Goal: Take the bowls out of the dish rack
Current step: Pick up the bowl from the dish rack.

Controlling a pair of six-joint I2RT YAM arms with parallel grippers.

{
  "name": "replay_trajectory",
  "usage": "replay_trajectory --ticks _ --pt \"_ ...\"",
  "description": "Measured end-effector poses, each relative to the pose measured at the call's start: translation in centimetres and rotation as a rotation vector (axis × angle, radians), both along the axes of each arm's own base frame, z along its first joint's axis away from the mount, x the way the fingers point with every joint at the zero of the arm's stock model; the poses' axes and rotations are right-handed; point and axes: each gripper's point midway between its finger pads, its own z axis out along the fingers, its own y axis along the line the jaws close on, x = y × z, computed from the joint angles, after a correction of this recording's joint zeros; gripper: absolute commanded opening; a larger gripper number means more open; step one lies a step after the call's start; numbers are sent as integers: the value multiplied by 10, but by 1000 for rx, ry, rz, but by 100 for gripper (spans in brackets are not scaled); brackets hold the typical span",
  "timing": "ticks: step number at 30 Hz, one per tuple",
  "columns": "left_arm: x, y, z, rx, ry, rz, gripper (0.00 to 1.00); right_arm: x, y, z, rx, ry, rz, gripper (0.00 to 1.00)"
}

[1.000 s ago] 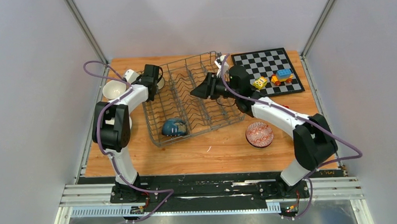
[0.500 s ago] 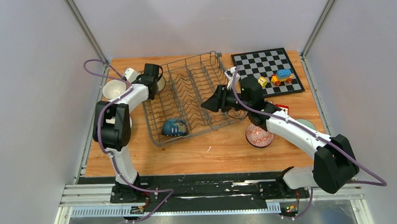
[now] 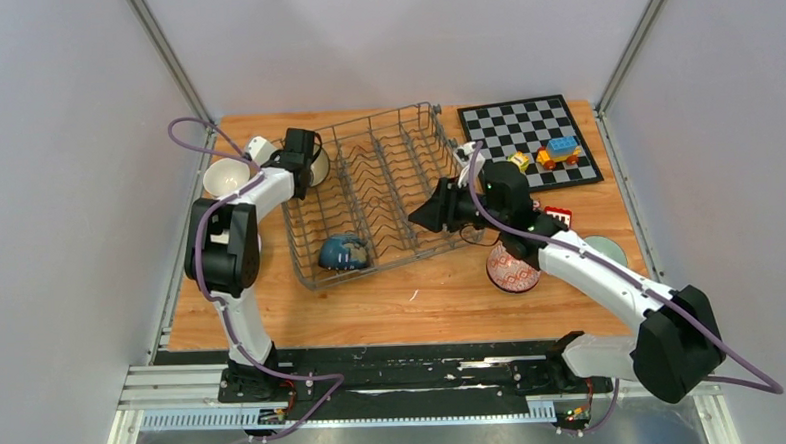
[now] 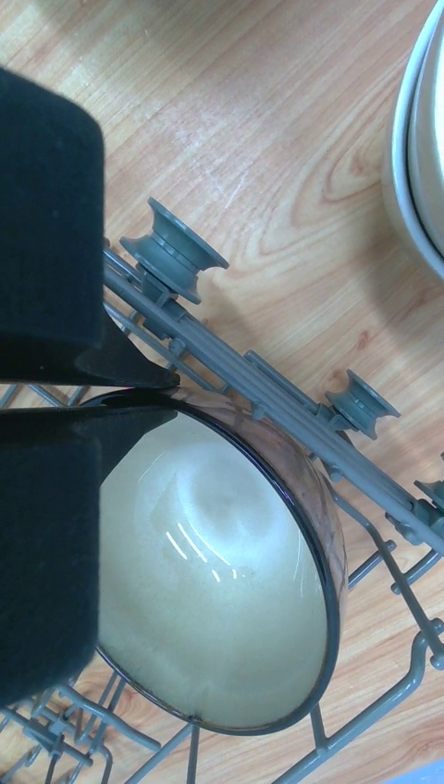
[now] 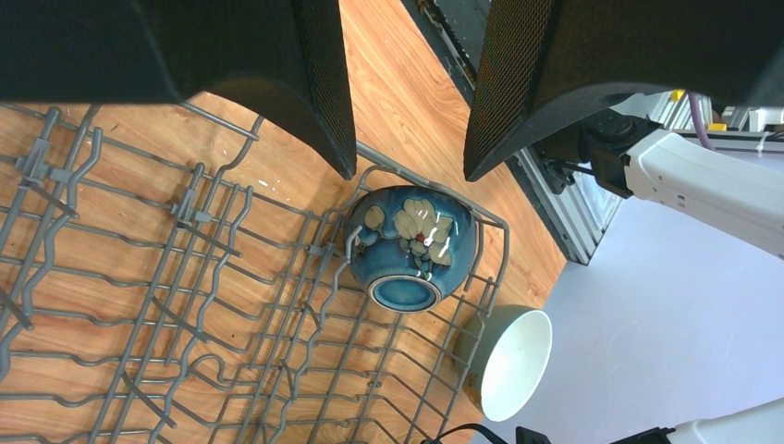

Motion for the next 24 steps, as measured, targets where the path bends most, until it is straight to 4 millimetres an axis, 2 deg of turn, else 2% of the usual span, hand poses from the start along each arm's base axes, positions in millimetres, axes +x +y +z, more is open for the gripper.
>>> replay_trajectory --ticks 10,20,24 --pt "-6 -6 15 -18 -9 -57 0 -3 -7 0 -18 -17 -17 50" --pt "-9 -8 67 -33 -107 -88 0 -7 -14 7 -27 -43 -32 50" --pt "-11 -13 83 -53 -135 -125 0 -5 -17 2 -49 -38 -47 58"
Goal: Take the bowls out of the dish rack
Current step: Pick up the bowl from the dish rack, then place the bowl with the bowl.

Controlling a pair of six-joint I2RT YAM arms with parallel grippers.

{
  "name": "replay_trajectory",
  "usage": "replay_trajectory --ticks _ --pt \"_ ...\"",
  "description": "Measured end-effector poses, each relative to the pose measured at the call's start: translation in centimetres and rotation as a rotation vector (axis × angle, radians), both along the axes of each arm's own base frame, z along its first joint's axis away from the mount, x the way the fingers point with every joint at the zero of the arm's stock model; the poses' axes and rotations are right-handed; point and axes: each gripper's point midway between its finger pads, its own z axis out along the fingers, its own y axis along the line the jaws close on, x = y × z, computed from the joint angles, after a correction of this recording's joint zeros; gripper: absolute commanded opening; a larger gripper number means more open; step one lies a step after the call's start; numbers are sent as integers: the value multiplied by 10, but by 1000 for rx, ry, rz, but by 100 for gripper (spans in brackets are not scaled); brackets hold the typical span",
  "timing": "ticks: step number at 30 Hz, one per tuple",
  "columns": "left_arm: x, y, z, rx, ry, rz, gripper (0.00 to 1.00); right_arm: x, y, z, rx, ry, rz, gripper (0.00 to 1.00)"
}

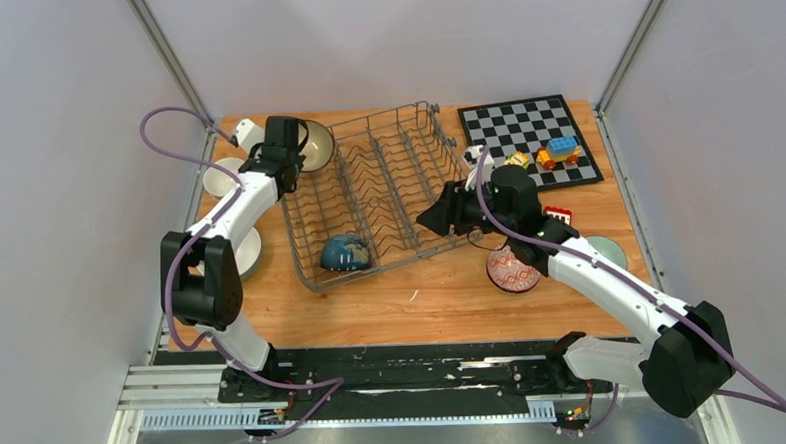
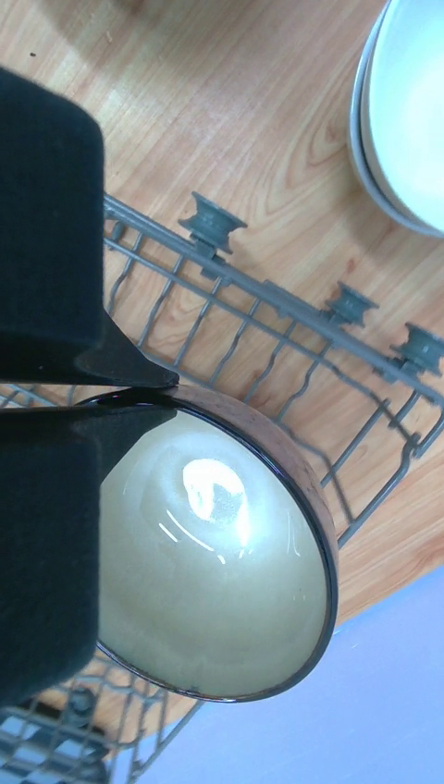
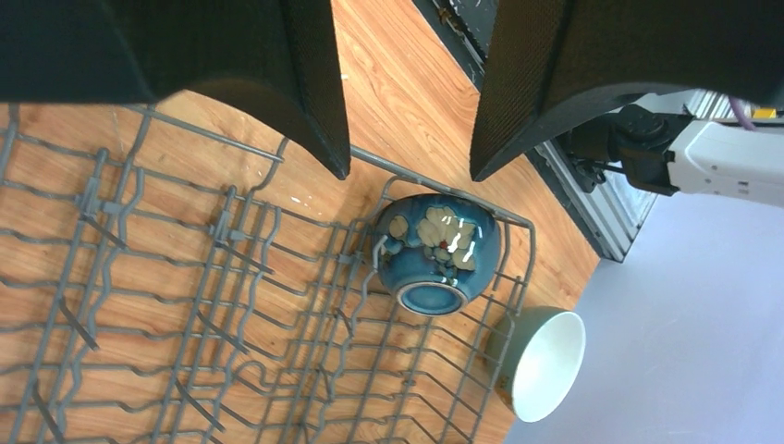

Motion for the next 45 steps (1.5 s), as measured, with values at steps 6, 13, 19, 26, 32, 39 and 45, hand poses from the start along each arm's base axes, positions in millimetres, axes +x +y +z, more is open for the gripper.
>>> replay_trajectory --ticks 6,13,19,26,32,39,45 --pt "-6 -27 20 -53 -11 -185 0 4 -11 -4 -71 26 -56 72" --pt "-41 -66 73 -59 -63 -488 0 7 -30 51 -113 -74 -121 79" --pt "-88 -100 133 27 -178 -757 0 6 -46 82 -198 -120 -144 79" --pt "-159 -140 164 177 -240 -1037 0 -20 -74 109 -299 -174 -129 79" --pt "-222 -167 154 237 -198 -1265 0 -57 -86 121 -311 -186 -53 78" --pt "-264 -162 120 262 -93 -1364 0 -70 -75 98 -344 -96 49 77" --pt "-273 -158 99 263 -38 -1373 0 -80 -45 78 -341 -4 146 78"
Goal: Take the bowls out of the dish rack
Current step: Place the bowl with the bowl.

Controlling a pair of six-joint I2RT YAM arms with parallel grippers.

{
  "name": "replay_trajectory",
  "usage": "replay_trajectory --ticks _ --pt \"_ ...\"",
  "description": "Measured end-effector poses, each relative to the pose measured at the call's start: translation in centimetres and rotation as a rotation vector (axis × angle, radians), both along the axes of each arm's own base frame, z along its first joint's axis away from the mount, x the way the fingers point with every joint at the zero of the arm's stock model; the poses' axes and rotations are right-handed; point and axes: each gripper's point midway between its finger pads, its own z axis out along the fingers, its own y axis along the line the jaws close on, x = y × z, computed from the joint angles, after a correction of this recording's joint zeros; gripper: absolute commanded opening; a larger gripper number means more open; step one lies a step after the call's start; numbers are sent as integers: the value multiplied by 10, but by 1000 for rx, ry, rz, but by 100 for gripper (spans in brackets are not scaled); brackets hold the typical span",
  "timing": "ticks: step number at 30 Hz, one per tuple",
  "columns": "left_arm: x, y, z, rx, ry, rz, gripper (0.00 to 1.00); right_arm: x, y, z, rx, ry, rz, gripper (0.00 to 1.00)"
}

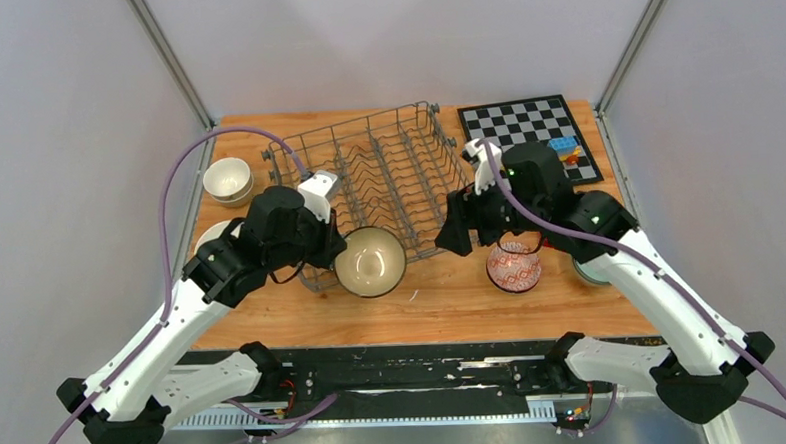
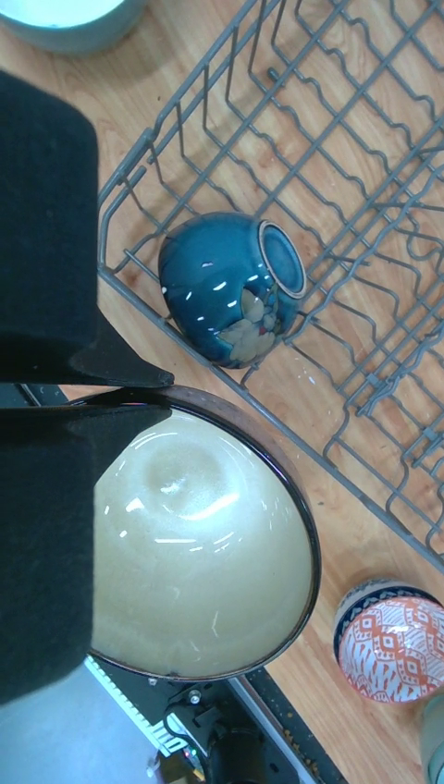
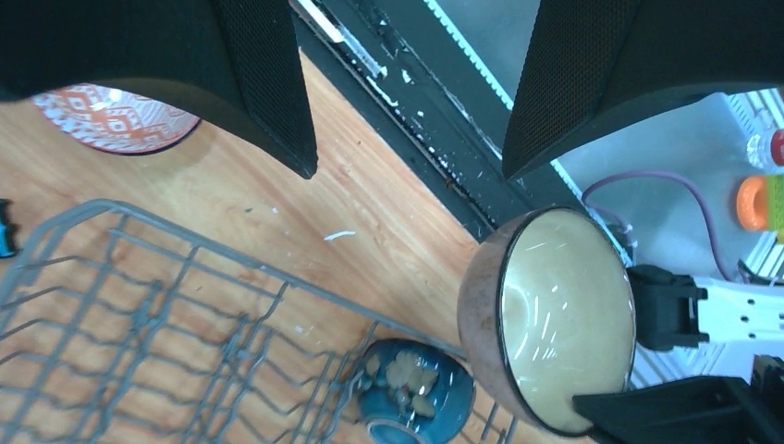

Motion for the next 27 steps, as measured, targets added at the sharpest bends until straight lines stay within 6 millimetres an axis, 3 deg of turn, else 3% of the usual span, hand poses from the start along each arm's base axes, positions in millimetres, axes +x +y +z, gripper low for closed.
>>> replay_trajectory --ticks 8,11,14,21,27 --pt "5 -3 -18 -2 28 33 0 -23 44 -66 9 206 16 82" --pt "7 -4 -18 -12 25 43 0 -24 63 -78 -14 235 20 81" --pt "9 -5 -16 -22 20 49 0 -13 70 -77 -31 224 -18 78" --pt "11 -5 -14 -31 15 69 0 15 84 -53 -64 144 -79 64" --pt "14 -2 -16 -31 17 102 0 18 93 -66 -173 146 -77 53"
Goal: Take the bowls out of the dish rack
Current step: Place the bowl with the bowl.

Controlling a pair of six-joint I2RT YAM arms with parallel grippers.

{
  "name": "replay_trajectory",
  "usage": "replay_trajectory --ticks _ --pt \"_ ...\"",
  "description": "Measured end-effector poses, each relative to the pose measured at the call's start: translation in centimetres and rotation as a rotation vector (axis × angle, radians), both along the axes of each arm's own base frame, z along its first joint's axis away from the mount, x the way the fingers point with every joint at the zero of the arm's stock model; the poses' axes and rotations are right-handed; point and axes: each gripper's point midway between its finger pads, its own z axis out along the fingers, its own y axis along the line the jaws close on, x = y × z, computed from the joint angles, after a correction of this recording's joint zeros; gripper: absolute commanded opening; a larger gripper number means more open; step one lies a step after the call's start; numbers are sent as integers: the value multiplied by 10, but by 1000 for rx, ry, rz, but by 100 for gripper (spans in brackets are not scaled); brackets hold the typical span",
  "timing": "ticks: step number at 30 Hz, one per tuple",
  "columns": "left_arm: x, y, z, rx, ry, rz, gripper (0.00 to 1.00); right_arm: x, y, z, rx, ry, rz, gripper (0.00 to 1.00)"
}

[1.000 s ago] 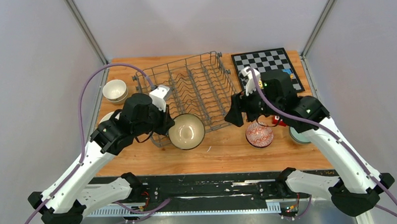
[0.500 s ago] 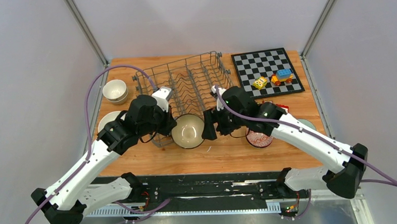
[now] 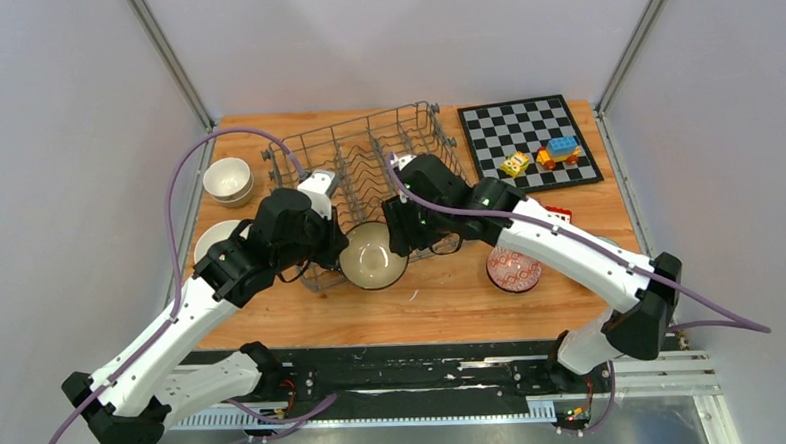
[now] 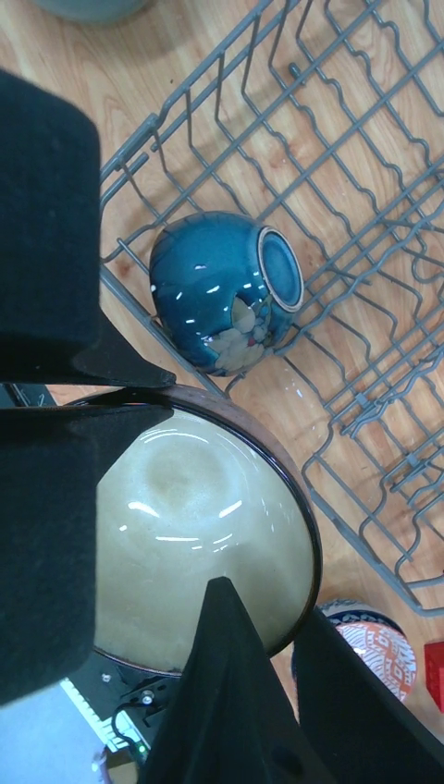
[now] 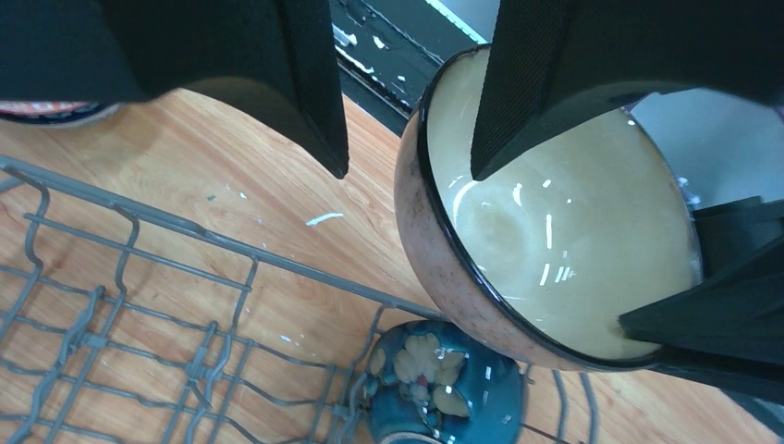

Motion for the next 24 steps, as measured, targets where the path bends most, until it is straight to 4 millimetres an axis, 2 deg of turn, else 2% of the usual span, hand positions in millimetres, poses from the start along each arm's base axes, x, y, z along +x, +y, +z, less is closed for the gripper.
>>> replay_trajectory --ticks 5,11,15,20,24 --pt "3 3 0 -8 5 42 0 1 2 -10 -103 -13 -6 50" --pt "6 6 0 -19 11 96 0 2 -1 -16 -187 -26 -23 59" --pt "8 12 -2 -14 18 141 0 4 -7 -18 -215 -29 -46 60" --pt "9 16 -4 -13 31 183 0 5 -8 -18 -210 -25 -76 55" --pt "10 18 -4 -20 33 204 0 7 -4 -18 -195 -18 -96 45"
